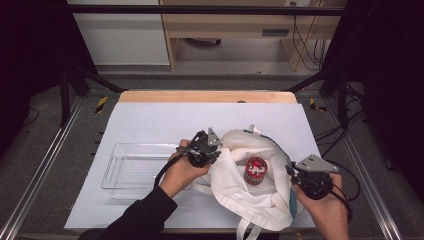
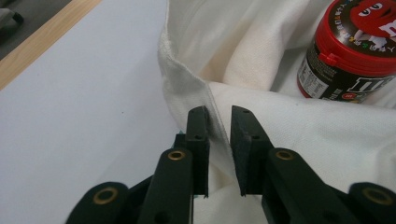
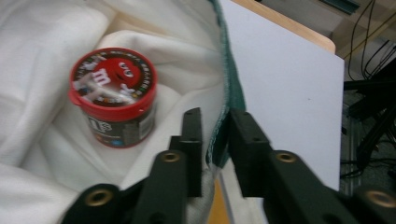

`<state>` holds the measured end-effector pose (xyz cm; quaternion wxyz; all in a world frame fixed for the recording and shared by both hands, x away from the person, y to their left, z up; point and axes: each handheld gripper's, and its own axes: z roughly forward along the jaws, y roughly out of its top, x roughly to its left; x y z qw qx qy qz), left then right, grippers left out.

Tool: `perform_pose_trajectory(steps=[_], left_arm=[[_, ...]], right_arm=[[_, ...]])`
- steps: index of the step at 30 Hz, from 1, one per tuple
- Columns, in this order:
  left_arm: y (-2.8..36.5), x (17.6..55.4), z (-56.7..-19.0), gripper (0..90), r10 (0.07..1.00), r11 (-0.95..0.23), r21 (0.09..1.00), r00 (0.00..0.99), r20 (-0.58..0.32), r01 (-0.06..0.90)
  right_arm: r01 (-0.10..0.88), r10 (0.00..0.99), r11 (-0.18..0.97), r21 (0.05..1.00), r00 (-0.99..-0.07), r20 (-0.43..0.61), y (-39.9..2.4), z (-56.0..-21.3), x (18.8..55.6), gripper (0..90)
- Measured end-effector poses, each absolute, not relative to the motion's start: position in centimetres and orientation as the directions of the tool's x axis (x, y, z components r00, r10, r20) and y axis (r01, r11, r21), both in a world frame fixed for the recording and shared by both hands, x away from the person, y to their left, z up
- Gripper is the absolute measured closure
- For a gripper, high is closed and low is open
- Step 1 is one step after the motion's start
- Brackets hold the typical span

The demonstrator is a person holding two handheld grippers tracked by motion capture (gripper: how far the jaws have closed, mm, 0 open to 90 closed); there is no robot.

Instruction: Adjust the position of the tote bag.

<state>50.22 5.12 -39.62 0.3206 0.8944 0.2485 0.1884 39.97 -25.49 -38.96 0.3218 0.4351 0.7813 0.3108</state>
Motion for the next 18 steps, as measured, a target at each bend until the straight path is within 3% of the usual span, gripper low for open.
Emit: perform_pose_trajectory(steps=[2,18], left_arm=[[5.0,50.1,-39.6,81.8,0.56,-0.676,0.665,0.808,0.184,0.317],[5.5,49.9,-38.8,87.7,0.559,-0.676,0.678,0.8,0.218,0.288]], right_arm=[[0.489,0.883,0.427,0.76,-0.406,-0.235,-26.4,-39.1,40.3,86.8],[0.496,0.905,0.388,0.777,-0.364,-0.22,-29.3,-38.6,41.4,88.0]])
